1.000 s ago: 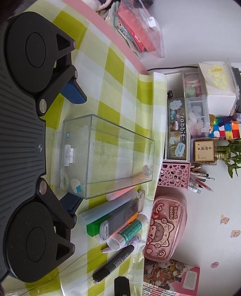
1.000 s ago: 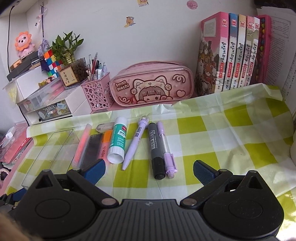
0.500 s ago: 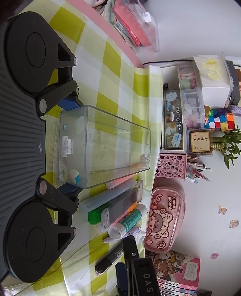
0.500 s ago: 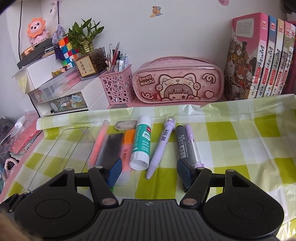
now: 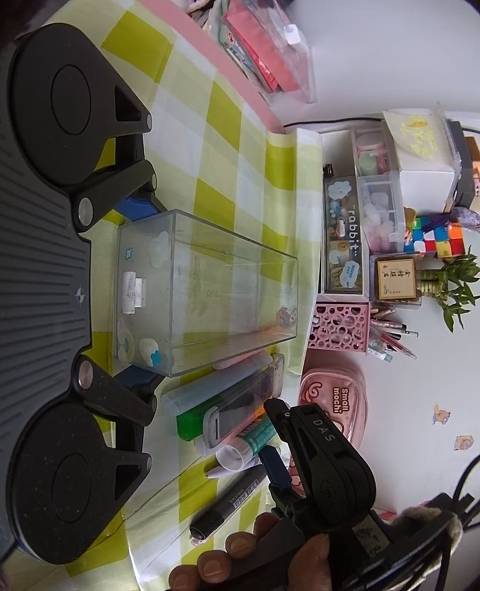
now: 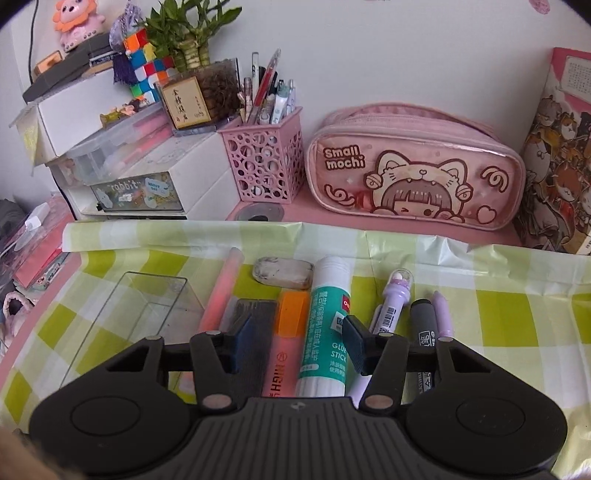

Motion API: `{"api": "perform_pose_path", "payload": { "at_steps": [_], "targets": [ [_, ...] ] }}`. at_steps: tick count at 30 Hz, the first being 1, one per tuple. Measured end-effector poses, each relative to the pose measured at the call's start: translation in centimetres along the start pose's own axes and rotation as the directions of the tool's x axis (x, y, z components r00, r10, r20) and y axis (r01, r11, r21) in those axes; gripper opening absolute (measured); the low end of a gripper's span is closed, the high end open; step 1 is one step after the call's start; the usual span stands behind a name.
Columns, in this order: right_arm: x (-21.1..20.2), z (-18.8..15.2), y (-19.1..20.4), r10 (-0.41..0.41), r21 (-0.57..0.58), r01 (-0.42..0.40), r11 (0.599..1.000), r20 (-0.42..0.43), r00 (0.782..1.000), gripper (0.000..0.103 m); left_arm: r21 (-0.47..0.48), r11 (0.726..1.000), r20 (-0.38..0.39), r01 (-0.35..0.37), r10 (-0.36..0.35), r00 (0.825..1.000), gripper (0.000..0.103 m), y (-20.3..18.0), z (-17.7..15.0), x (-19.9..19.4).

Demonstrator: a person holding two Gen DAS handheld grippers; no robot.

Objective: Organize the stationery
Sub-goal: 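Move the right tool down onto the white-green glue stick and close it, then lift the glue stick with the right tool toward the clear box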

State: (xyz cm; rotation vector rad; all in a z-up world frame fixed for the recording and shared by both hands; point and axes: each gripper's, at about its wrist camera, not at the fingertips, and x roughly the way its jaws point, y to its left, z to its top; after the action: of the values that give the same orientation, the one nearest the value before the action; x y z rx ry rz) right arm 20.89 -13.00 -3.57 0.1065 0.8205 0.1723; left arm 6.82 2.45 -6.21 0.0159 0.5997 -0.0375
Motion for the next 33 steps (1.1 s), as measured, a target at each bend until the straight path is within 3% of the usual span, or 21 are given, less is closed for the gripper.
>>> {"api": "perform_pose_path", "payload": {
  "at_steps": [5,7,10,16,21,28,33],
  "targets": [
    [1.7,0.8,0.6,-0.056,-0.066,0.054,0.996,-0.028,0.998,0.038,-0.05,0.999,-0.03,0.014,-0.015,0.999,0.072,0.3,0.9,0.5],
    [2.0,1.0,0.2,-0.06,-0.054,0.057,0.997,-0.048,0.997,0.027,-0.017,1.0,-0.014,-0.002,0.002,1.0,0.072,0.0,0.6,0.8],
    [2.2,1.1,-1.3,-0.02,0.013,0.021,1.0,-0.064,0.998,0.02,-0.012,1.0,-0.003,-0.002,0.002,1.0,0.072,-0.1,0.3,0.5],
    [2.0,1.0,-1.6,-0.01,0.053,0.014,0.998,-0.076,0.997,0.02,0.0,1.0,0.004,0.0,0.0,1.0,0.072,0.0,0.1,0.3],
    [1.3,0.2,-2.9,0.041,0.157,-0.029,0.987,-0.071,0.997,0.02,0.0,1.0,0.009,-0.007,0.007,1.0,0.072,-0.2,0.0,0.3],
    [-0.9,-2.4,-4.6,0.119,0.303,-0.104,0.947,-0.031,0.992,0.02,-0.006,1.0,0.016,-0.007,0.007,1.0,0.072,-0.2,-0.1,0.2],
    [-2.4,-4.1,-4.5,0.145,0.342,-0.136,0.93,0.0,0.989,0.02,-0.005,1.0,0.019,-0.006,0.006,1.0,0.073,-0.1,-0.2,0.2]
  ]
}}
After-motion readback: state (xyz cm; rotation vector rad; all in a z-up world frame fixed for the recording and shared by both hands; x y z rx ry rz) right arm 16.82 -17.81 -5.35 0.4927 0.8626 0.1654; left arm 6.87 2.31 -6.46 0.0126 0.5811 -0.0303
